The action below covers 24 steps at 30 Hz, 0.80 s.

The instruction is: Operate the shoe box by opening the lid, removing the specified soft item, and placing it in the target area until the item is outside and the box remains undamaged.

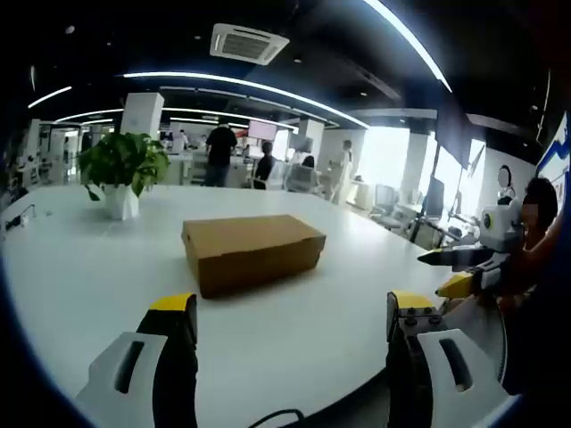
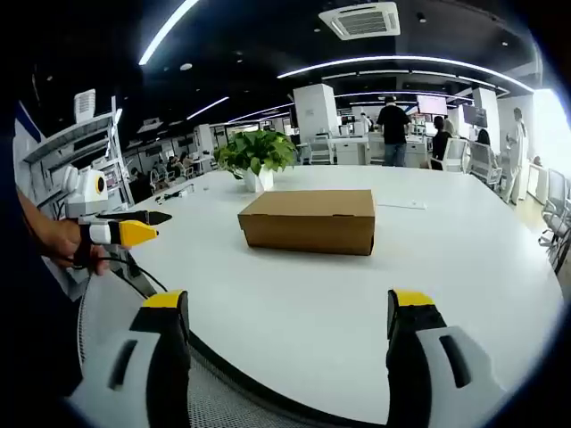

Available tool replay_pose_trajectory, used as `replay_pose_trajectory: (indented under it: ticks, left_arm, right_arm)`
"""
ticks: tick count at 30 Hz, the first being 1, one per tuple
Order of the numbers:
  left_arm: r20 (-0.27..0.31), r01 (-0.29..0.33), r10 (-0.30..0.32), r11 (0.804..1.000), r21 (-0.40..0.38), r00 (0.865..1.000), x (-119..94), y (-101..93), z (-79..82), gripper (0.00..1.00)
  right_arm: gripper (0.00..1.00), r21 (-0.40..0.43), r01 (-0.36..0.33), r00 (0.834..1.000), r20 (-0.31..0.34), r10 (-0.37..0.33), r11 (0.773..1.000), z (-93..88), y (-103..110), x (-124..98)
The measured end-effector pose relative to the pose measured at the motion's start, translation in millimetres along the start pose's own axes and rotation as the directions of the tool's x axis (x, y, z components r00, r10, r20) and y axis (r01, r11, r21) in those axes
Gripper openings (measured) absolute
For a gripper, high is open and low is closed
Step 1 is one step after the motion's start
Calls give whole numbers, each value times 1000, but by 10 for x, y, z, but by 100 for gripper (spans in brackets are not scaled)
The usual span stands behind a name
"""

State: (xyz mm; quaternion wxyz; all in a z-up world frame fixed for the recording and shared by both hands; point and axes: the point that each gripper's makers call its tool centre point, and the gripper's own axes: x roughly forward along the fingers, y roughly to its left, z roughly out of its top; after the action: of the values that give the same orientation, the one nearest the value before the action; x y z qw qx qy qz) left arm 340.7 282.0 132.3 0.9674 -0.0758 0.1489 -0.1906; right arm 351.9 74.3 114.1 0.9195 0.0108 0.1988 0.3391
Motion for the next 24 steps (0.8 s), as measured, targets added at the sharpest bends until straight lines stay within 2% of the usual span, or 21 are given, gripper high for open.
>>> replay_pose_trajectory:
  ticks: [24]
  left_arm:
    - [1,-2,2,1000,-3,1000,1,6,3,89]
  right_arm:
    - [86,-6,1,1000,-5,-1,1000,-9,0,4]
